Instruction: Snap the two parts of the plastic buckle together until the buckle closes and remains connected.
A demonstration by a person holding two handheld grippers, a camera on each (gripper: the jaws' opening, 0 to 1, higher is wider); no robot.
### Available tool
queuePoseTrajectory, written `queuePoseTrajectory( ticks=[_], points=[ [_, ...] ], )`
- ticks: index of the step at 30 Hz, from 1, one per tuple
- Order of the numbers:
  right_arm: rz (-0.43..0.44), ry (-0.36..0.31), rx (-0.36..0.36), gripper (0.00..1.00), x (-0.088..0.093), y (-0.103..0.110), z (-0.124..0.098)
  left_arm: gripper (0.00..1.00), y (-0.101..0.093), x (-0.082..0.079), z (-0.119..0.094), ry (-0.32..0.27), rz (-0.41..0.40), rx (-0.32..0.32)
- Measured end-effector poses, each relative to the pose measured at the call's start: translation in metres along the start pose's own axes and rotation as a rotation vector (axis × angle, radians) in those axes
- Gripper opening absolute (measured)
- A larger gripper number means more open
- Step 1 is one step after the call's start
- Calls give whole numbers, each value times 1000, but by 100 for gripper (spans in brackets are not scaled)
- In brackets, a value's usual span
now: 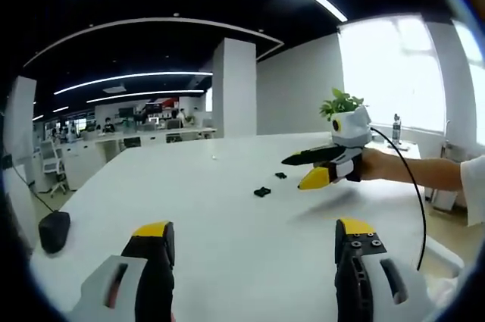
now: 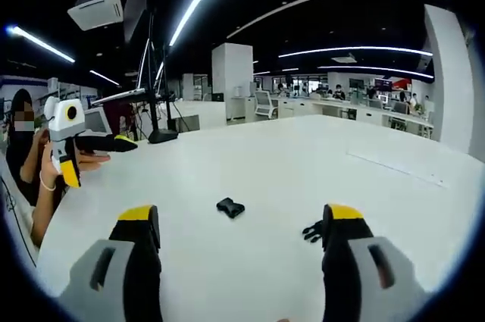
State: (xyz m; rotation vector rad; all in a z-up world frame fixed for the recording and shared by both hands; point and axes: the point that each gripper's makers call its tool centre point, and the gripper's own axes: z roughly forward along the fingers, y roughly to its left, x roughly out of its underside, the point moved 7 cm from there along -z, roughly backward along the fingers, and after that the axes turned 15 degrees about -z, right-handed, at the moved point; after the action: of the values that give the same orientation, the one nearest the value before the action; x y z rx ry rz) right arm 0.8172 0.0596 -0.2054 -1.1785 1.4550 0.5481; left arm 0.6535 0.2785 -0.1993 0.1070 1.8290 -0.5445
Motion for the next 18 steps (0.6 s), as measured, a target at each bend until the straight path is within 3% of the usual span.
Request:
queuePoseTrajectory(
  ticks=[18],
  points=[
    [0,59,-18,84,2,3,18,87,1,2,7,19,1,6]
  ],
)
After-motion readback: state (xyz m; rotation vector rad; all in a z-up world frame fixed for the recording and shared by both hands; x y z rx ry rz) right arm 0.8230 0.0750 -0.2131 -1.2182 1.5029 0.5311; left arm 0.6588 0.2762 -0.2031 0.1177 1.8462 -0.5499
